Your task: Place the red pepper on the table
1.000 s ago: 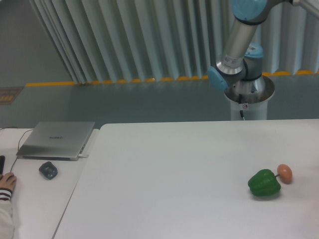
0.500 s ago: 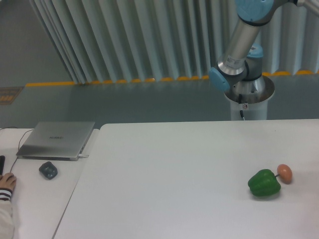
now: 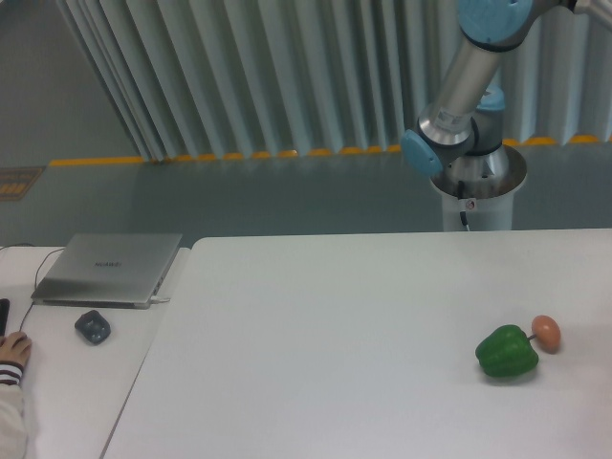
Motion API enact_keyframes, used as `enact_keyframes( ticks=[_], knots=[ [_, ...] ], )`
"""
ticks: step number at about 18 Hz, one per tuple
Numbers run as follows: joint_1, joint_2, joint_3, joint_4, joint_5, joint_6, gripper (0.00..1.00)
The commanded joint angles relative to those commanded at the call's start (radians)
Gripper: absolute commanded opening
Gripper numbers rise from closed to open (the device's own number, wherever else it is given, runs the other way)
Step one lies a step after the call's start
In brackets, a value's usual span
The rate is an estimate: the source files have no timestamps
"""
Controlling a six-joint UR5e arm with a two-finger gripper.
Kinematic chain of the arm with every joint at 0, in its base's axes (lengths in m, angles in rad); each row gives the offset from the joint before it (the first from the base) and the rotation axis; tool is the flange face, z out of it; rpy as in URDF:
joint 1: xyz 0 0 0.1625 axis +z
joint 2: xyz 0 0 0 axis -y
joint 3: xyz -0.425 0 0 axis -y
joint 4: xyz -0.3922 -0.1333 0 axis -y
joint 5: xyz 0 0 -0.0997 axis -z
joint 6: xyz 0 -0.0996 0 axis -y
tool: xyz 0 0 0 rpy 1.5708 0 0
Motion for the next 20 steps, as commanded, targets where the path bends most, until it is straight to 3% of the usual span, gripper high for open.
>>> enact_keyframes(
  ticks=[20],
  knots=[
    [0.012, -0.015, -0.018, 0.002, -0.018, 0.000, 1.00]
  ],
)
